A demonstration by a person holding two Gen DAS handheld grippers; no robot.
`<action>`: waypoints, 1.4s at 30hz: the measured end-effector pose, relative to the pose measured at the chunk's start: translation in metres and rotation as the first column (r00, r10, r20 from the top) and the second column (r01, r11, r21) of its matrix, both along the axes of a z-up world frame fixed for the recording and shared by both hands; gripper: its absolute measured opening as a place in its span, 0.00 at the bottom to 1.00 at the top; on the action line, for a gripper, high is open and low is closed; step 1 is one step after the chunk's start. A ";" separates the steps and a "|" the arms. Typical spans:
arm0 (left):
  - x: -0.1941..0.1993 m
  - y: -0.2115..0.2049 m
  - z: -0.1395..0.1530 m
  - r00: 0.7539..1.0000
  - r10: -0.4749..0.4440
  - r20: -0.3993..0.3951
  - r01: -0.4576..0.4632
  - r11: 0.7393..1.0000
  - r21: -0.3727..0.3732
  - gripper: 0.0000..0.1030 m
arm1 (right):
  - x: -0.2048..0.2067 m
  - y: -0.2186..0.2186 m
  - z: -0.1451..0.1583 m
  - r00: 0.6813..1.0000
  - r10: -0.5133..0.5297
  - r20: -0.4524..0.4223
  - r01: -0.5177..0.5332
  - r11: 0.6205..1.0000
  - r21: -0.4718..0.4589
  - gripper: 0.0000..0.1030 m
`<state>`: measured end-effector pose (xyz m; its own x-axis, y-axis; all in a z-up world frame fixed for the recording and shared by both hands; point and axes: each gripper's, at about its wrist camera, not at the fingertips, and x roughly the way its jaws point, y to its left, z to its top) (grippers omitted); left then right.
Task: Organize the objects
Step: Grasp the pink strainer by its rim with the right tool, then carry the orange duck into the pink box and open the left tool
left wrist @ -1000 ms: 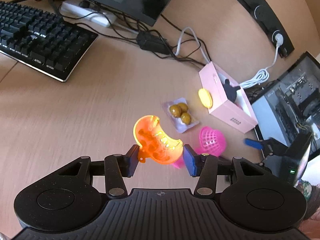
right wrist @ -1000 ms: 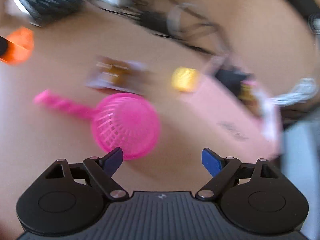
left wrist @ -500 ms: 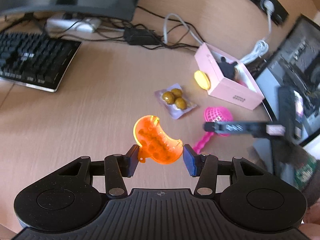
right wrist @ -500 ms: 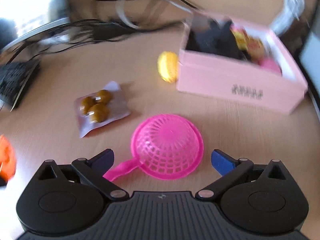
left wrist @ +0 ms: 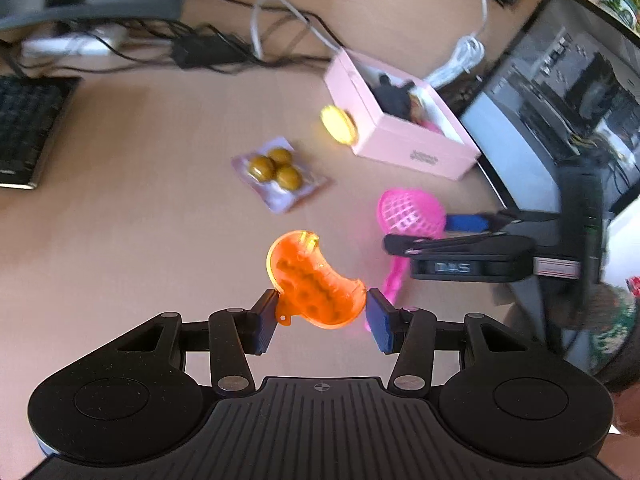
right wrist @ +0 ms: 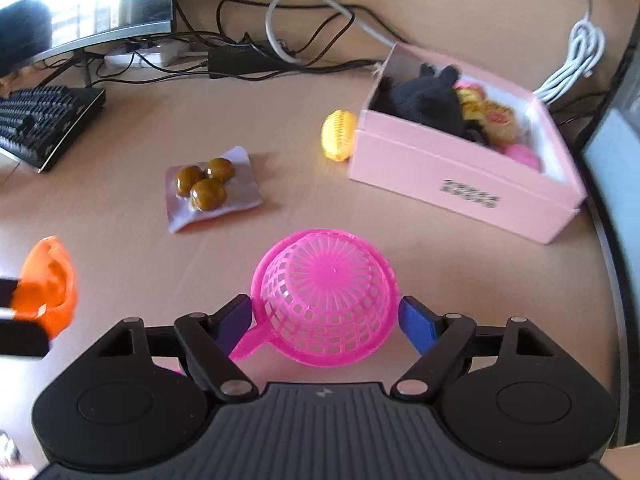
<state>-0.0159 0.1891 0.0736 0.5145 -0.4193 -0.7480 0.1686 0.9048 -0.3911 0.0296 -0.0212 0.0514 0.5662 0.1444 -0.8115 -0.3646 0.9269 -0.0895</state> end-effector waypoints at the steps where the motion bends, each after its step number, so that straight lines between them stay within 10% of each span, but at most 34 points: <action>1: 0.002 -0.004 -0.003 1.000 -0.019 -0.009 0.019 1.000 -0.006 0.51 | -0.004 -0.006 0.004 1.000 -0.001 0.012 0.001 1.000 -0.010 0.78; 10: 0.039 -0.050 -0.004 0.984 -0.178 -0.015 0.177 0.982 -0.061 0.51 | -0.040 -0.075 0.042 0.983 -0.159 0.092 0.158 0.987 0.014 0.78; 17: 0.111 -0.109 0.046 0.956 -0.257 0.141 0.266 0.963 -0.049 0.51 | -0.069 -0.115 0.045 0.950 -0.288 0.121 0.281 0.957 0.070 0.78; 23: 0.183 -0.160 0.078 0.940 -0.234 0.247 0.263 0.960 -0.094 0.51 | -0.086 -0.130 0.029 0.932 -0.342 0.118 0.335 0.939 0.076 0.78; 29: 0.246 -0.191 0.050 0.962 -0.191 0.197 0.209 0.975 -0.075 0.50 | -0.096 -0.135 0.021 0.930 -0.351 0.109 0.341 0.935 0.097 0.78; 42: 0.197 -0.130 0.031 0.969 -0.145 0.199 0.163 0.983 -0.080 0.50 | -0.067 -0.153 0.023 0.958 -0.270 0.092 0.266 0.962 0.060 0.87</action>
<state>0.1811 0.0592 0.1050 0.5679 -0.5686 -0.5951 0.3829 0.8225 -0.4205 -0.0374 -0.1746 0.0747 0.6659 0.0128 -0.7460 -0.0939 0.9933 -0.0667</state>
